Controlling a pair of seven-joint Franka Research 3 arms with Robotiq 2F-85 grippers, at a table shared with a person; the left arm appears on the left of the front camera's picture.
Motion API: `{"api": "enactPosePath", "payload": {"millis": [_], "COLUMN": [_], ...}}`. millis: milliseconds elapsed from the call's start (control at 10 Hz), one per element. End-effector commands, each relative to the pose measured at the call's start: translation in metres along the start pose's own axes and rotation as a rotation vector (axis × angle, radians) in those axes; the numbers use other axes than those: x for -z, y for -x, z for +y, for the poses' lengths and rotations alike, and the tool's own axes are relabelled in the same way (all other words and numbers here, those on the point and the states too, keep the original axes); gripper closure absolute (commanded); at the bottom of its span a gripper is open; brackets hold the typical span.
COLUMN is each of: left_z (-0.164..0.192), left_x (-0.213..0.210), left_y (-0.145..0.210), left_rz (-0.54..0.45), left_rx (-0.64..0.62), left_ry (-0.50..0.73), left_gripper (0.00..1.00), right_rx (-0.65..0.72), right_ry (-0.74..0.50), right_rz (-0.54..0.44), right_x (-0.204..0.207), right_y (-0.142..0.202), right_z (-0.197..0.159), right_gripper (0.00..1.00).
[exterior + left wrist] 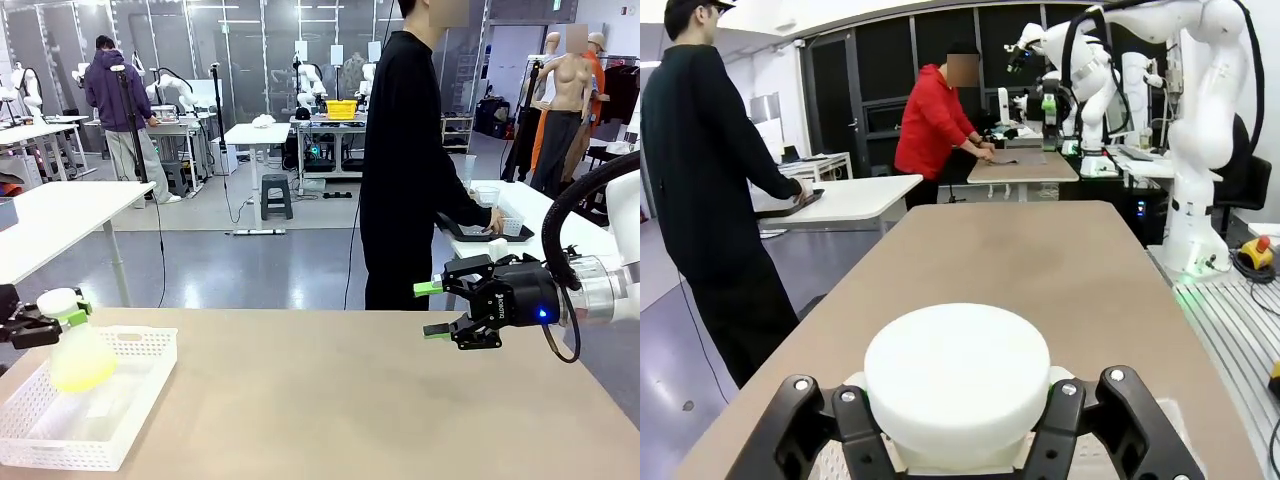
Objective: Prepare the solutions needed for the experiment.
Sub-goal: When the human places the Big flask in the center of the table, pick up the Big flask and place it in the left Organizing basket.
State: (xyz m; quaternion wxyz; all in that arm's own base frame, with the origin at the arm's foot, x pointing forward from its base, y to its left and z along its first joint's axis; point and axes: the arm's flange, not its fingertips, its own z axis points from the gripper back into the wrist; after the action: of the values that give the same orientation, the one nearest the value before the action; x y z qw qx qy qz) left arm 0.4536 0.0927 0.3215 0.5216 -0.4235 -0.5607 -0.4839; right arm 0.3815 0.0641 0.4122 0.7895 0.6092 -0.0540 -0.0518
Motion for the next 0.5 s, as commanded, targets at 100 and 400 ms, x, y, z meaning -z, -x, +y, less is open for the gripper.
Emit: {"api": "enactPosePath", "payload": {"millis": [100,400], "left_z": [0.012,0.016], "left_x": [0.005,0.012], "left_y": [0.022,0.047], "left_rz": [0.000,0.003], "left_rx": [0.034,0.057], "left_ry": [0.070,0.086], "left_gripper": [0.99,0.99], "right_rx": [-0.008,-0.008], "right_ry": [-0.004,-0.004], "right_rz": [-0.002,-0.002], "right_x": [0.001,0.001], "right_y": [0.000,0.000], "right_z": [0.000,0.000], "right_gripper": [0.22,0.22]}}
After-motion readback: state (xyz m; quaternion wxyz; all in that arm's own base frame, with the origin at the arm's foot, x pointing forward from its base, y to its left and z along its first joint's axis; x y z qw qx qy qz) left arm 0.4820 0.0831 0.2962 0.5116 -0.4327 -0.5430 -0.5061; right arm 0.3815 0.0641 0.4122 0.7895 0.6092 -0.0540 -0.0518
